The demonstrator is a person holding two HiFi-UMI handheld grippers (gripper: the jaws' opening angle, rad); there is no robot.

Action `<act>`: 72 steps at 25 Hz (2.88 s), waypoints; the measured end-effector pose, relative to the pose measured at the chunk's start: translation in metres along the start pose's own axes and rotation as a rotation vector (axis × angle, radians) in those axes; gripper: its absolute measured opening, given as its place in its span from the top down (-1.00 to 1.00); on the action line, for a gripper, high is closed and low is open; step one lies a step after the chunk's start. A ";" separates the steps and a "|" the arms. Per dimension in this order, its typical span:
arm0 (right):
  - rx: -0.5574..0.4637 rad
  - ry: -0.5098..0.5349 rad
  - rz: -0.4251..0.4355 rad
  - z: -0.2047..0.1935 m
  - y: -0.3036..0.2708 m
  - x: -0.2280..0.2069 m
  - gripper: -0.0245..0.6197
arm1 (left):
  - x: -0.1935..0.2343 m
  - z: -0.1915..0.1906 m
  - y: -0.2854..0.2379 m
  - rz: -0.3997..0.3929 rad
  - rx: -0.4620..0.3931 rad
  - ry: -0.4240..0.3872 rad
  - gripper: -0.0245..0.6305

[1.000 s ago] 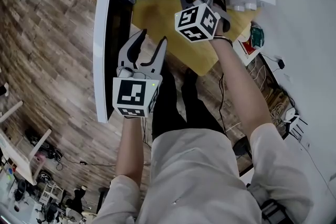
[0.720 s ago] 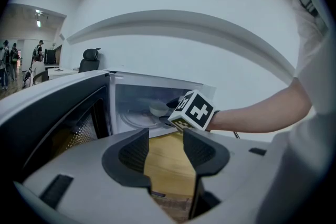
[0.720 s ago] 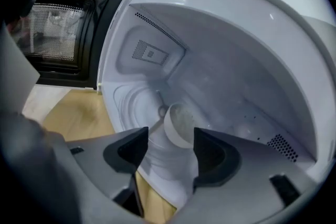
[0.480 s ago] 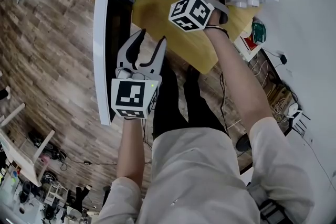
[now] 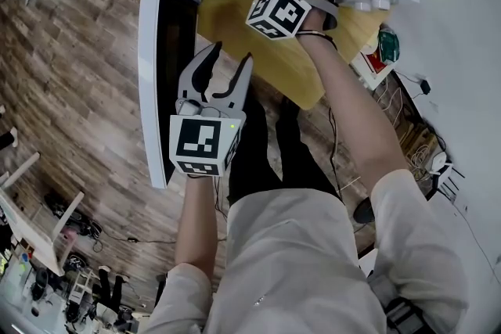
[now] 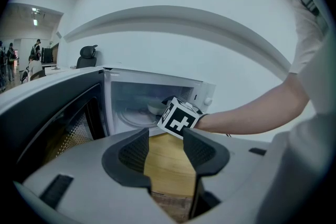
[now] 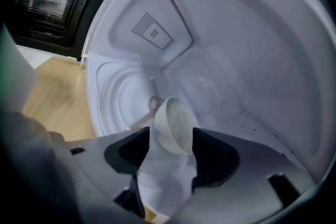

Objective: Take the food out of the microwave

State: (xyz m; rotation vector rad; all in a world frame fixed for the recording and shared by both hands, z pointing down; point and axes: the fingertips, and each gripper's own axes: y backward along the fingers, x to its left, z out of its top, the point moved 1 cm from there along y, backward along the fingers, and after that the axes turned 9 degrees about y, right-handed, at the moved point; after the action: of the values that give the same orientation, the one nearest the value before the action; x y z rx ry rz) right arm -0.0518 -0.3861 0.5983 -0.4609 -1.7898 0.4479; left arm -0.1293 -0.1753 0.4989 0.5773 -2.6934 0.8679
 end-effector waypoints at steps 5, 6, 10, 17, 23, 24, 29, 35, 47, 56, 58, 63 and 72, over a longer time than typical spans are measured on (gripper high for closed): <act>0.014 0.019 -0.024 0.000 -0.004 -0.001 0.24 | -0.001 0.000 -0.003 0.003 0.005 0.000 0.37; 0.016 0.026 -0.028 0.000 -0.005 -0.001 0.26 | -0.002 0.000 -0.003 0.004 0.003 0.001 0.37; 0.028 0.051 -0.037 0.000 -0.006 0.000 0.34 | -0.003 0.001 -0.002 0.007 0.000 -0.001 0.37; 0.030 0.112 -0.066 0.002 -0.004 0.004 0.43 | 0.001 0.001 0.001 0.031 -0.002 -0.004 0.37; 0.013 0.158 -0.091 0.005 -0.001 0.002 0.50 | -0.001 0.002 0.004 0.026 -0.005 0.000 0.37; 0.009 0.163 -0.096 0.006 0.000 0.001 0.52 | -0.001 0.002 0.004 0.026 -0.006 0.000 0.37; 0.021 0.145 -0.083 0.004 0.001 0.002 0.64 | -0.002 0.002 0.006 0.030 -0.006 0.001 0.37; 0.021 0.145 -0.082 0.000 0.005 0.004 0.66 | -0.003 0.000 0.009 0.037 -0.007 0.003 0.37; -0.011 0.158 -0.083 0.001 0.025 0.003 0.68 | -0.014 0.001 0.015 0.040 -0.021 0.001 0.37; -0.081 0.173 -0.053 0.009 0.064 0.009 0.69 | -0.031 0.001 0.031 0.057 -0.045 -0.002 0.37; -0.100 0.176 -0.039 0.010 0.075 0.011 0.69 | -0.037 0.002 0.036 0.062 -0.055 -0.003 0.37; -0.149 0.195 -0.008 0.009 0.096 0.014 0.69 | -0.051 0.000 0.045 0.079 -0.073 -0.002 0.37; -0.223 0.233 0.025 -0.005 0.145 0.012 0.70 | -0.085 -0.001 0.069 0.118 -0.112 -0.001 0.37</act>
State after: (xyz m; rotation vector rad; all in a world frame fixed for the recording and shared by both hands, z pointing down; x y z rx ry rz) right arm -0.0383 -0.2566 0.5338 -0.6637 -1.6148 0.2020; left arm -0.0845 -0.0988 0.4350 0.3984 -2.7790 0.7386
